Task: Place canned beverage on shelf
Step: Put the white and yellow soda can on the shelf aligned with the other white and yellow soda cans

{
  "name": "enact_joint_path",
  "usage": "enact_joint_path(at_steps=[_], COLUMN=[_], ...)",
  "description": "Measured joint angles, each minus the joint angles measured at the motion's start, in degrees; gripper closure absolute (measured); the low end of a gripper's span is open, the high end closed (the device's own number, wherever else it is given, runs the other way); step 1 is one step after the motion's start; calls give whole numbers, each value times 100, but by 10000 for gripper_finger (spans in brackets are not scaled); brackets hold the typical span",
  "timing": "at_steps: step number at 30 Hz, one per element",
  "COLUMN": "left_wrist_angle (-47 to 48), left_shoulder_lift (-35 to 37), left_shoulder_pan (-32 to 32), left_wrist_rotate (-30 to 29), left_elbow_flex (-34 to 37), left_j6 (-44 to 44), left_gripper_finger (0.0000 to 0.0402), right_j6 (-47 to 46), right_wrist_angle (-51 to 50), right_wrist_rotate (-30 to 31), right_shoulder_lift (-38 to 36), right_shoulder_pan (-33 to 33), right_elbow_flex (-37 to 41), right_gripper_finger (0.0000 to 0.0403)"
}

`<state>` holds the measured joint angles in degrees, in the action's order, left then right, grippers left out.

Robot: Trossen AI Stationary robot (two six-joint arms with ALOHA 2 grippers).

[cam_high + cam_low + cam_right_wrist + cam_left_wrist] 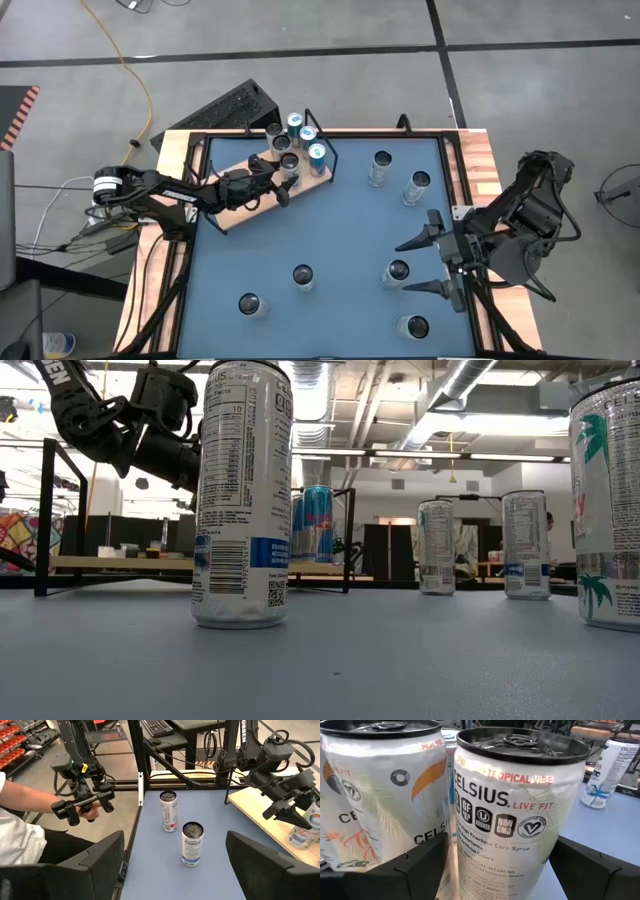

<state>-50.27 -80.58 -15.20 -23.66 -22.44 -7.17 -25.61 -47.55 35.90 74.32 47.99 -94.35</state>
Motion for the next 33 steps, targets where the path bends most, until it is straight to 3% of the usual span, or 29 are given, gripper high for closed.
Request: enact_joint_path(at_steps=[10,24,33], left_wrist_angle=[512,2153,2678], left_shoulder_lift=[216,1505,1515], left_shoulder_pan=[74,114,177], left_wrist_rotate=[-120,-55,-128], left_elbow_flex=[2,2,2], left_j6=[46,-60,-210], left_gripper_finger=[83,83,83], right_j6=[-3,-452,-516], right_wrist_angle=[-142,-693,-796], right_wrist_rotate=[0,4,4], right_shoulder_lift=[0,0,0], right_shoulder_pan=[-1,-93,-94], right_elbow_flex=[0,0,0], right_gripper_finger=[69,69,69])
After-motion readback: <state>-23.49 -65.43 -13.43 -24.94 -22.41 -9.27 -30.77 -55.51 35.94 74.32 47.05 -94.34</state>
